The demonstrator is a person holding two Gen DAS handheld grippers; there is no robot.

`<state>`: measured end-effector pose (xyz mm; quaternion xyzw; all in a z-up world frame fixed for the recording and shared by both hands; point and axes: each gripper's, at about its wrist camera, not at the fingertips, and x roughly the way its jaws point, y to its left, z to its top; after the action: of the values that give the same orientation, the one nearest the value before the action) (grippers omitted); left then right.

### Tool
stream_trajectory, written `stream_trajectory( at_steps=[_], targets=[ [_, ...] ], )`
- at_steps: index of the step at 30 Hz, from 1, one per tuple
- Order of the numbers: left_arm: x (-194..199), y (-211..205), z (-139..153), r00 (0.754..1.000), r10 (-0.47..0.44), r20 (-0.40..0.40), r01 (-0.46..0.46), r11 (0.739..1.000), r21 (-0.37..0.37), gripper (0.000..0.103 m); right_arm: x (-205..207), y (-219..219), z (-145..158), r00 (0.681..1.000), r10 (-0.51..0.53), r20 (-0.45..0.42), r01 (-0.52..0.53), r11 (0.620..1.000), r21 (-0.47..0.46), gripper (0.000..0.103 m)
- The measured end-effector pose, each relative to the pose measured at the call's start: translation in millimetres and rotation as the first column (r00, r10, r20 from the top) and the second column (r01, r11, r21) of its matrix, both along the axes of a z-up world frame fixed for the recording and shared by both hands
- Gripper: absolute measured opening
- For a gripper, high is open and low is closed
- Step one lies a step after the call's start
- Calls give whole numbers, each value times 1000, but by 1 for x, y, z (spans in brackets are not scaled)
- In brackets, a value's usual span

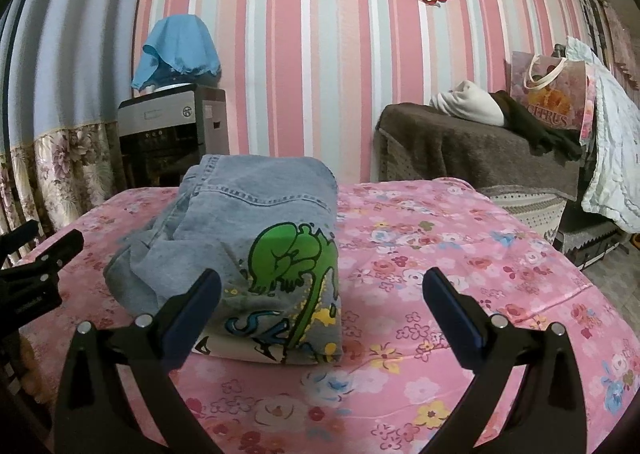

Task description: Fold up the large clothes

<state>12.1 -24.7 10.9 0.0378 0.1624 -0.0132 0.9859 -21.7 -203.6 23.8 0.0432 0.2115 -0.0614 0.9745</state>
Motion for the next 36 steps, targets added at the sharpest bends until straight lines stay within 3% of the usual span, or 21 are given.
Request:
stream_trajectory(
  at_steps=[36],
  targets=[
    [-8, -10, 3, 998, 56, 22, -55, 998, -23, 100, 3, 2, 0, 1000, -21, -13, 21, 1000, 1, 101]
  ],
)
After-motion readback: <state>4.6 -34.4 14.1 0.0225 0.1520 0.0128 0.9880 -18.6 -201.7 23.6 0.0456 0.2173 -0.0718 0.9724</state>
